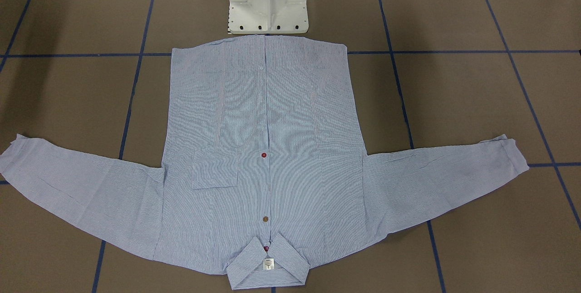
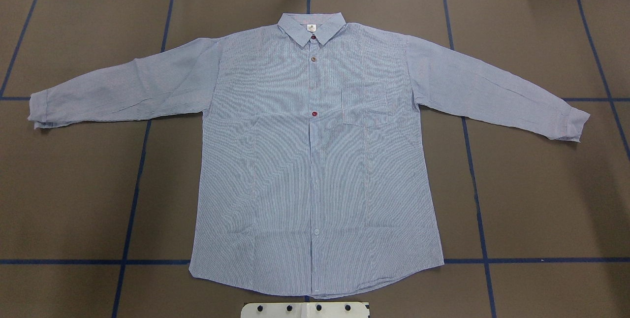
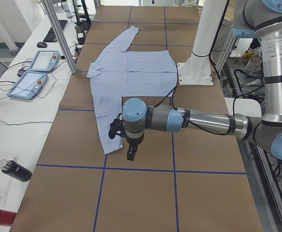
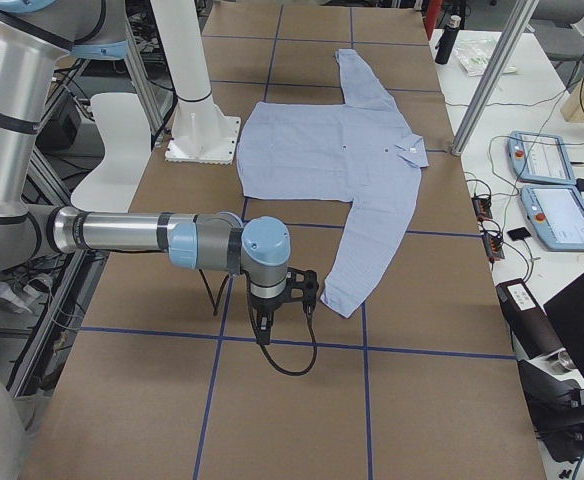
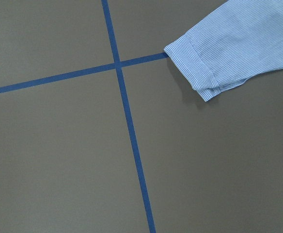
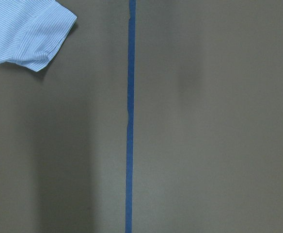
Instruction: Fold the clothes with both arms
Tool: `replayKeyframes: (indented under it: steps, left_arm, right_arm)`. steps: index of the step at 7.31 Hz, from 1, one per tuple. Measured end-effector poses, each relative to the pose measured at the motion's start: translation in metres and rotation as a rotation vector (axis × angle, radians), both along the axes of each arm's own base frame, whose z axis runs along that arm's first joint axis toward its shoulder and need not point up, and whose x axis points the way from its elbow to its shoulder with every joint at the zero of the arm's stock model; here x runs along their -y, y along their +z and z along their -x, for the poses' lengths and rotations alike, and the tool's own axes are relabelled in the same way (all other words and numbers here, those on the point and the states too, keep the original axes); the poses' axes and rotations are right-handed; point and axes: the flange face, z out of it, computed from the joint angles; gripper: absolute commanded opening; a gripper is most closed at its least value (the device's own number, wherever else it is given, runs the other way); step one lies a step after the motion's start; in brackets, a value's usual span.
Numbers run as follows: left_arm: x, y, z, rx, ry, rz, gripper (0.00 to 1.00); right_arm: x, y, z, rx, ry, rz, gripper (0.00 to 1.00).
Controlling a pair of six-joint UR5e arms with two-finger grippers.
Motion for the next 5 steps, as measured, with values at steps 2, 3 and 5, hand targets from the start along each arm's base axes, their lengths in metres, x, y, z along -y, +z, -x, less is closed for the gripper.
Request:
replayKeyframes:
  steps: [2, 3, 5]
  left_arm:
    - [-0.001, -0.01, 0.0, 0.004, 0.0, -0.021, 1.0]
    - [-0.001, -0.018, 0.0, 0.004, 0.001, -0.037, 1.0]
    - [-0.001, -0.047, 0.0, 0.002, 0.001, -0.111, 1.0]
  right_arm:
    - [0.007, -0.006, 0.0, -0.002, -0.001, -0.019, 1.0]
    - [0.014, -0.016, 0.0, -0.002, -0.001, -0.044, 1.0]
    - [0.035, -0.044, 0.001, 0.003, 0.0, -0.11, 1.0]
